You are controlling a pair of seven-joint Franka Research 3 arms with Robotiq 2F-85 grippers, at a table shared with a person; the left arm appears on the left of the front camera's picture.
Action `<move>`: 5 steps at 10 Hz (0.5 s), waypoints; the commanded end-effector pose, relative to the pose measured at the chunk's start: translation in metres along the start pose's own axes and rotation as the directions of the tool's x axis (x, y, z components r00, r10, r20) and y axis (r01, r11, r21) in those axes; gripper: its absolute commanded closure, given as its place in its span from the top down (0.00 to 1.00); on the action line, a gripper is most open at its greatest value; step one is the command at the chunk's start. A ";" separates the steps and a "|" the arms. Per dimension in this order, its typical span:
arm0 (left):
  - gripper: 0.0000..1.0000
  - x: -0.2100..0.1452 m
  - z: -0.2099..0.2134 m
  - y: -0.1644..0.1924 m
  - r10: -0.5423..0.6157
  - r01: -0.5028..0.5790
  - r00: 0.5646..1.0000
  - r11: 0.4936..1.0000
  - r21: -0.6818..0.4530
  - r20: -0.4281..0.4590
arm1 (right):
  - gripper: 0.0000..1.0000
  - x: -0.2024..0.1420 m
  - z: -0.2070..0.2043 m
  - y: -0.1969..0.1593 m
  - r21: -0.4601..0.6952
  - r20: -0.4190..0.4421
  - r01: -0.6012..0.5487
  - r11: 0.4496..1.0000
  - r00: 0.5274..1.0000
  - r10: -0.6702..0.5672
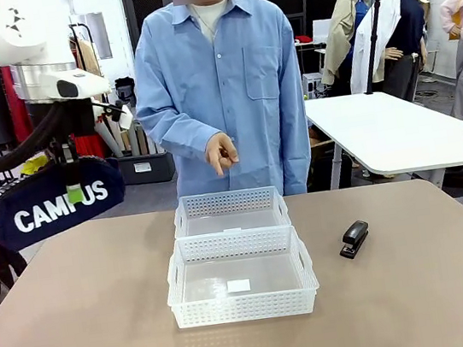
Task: Distribute items into two baskets.
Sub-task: Move the picked Pencil pouch towards the Organizing basket indicated by the person, stopping as directed.
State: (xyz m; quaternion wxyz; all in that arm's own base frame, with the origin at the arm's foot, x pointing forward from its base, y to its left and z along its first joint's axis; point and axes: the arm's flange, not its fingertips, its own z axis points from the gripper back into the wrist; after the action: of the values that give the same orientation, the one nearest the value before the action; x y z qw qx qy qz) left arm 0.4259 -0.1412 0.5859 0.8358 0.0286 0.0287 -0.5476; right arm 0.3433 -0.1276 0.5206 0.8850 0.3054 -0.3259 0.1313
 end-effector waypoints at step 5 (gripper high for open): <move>0.00 0.033 -0.036 -0.014 -0.201 0.201 0.979 0.979 -0.019 0.017 | 1.00 0.002 -0.001 -0.001 0.025 0.026 -0.006 1.000 1.000 0.005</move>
State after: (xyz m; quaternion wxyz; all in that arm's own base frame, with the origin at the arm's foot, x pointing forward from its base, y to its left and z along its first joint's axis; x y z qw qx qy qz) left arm 0.4243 -0.1764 0.5498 0.7896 0.0275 0.0410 -0.6117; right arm 0.3433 -0.1276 0.5206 0.8851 0.3054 -0.3258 0.1313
